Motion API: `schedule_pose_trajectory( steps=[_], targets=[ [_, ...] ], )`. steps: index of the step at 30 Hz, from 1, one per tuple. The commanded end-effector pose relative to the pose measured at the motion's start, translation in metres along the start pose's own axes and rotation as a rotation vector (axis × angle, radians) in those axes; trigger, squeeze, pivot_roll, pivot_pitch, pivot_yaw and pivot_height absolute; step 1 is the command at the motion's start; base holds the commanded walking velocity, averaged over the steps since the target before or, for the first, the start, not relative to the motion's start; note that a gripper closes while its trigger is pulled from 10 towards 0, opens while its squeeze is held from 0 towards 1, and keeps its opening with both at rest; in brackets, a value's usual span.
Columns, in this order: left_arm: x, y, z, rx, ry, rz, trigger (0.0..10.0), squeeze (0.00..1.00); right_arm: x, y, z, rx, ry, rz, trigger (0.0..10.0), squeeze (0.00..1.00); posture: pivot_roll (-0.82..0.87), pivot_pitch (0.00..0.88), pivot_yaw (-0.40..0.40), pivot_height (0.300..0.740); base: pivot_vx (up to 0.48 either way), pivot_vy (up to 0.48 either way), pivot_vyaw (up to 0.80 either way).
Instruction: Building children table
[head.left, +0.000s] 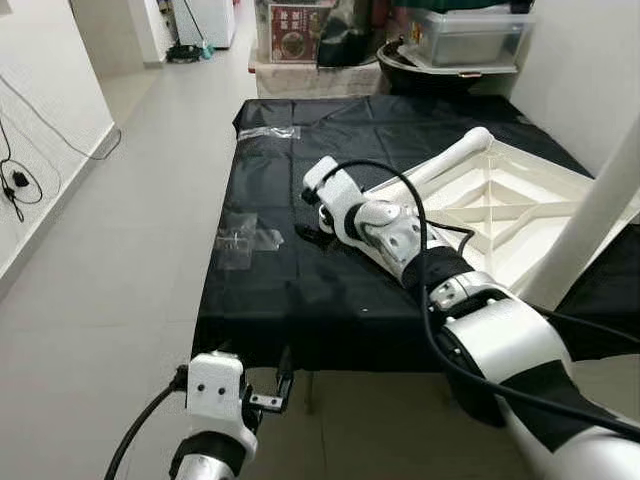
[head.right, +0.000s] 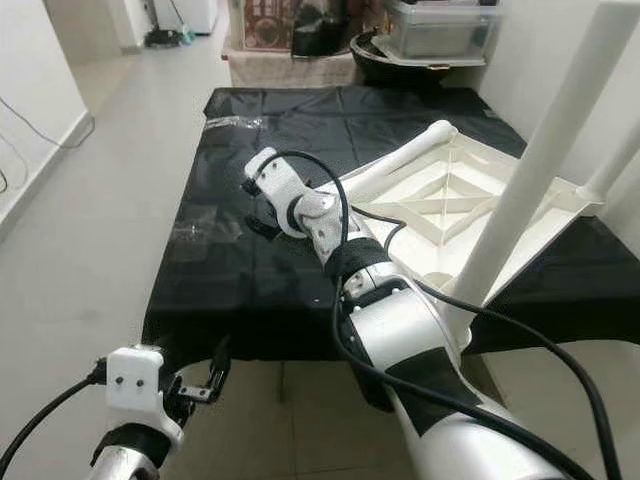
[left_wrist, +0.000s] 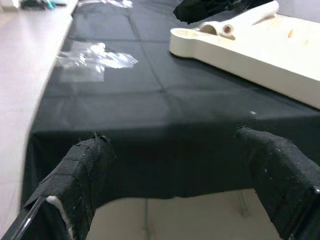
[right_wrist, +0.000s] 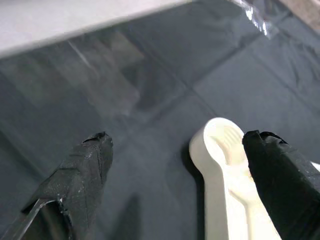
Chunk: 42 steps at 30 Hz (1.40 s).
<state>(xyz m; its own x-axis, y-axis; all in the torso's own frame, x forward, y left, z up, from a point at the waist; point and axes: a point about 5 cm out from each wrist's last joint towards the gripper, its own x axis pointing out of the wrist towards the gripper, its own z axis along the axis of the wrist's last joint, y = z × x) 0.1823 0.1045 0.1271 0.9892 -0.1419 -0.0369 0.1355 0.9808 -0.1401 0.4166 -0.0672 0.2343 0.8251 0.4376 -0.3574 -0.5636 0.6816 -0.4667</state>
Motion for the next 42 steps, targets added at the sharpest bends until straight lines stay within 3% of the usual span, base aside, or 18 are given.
schedule_pose_trajectory(
  steps=[1, 9, 18, 28, 42],
  targets=[
    [-0.004, -0.013, 0.002, -0.055, 0.007, -0.014, 10.0, 0.00, 0.000, -0.001, -0.004, -0.034, 0.045, -0.011, 10.0, 0.00, -0.05, 0.185, -0.062, 0.740, 0.000, 0.000, 0.00],
    [-0.020, -0.027, 0.011, -0.103, 0.020, -0.030, 10.0, 0.00, -0.006, -0.016, -0.027, -0.011, 0.156, -0.103, 10.0, 0.00, -0.06, 0.285, -0.082, 0.740, 0.000, 0.000, 0.00],
    [-0.028, -0.031, 0.013, -0.119, 0.049, -0.027, 10.0, 0.00, -0.013, -0.023, -0.056, 0.075, 0.252, -0.131, 10.0, 0.00, -0.06, 0.296, -0.082, 0.740, 0.000, 0.000, 0.00],
    [-0.029, -0.031, 0.013, -0.117, 0.056, -0.020, 10.0, 0.00, -0.013, -0.017, -0.058, 0.072, 0.284, -0.027, 10.0, 0.00, -0.06, 0.299, -0.078, 0.740, 0.000, 0.000, 0.00],
    [-0.029, -0.033, 0.013, -0.114, 0.064, -0.008, 10.0, 0.00, -0.012, -0.013, -0.039, 0.050, 0.289, 0.102, 9.8, 0.00, -0.07, 0.276, -0.097, 0.740, 0.000, 0.000, 0.00]
  ],
)
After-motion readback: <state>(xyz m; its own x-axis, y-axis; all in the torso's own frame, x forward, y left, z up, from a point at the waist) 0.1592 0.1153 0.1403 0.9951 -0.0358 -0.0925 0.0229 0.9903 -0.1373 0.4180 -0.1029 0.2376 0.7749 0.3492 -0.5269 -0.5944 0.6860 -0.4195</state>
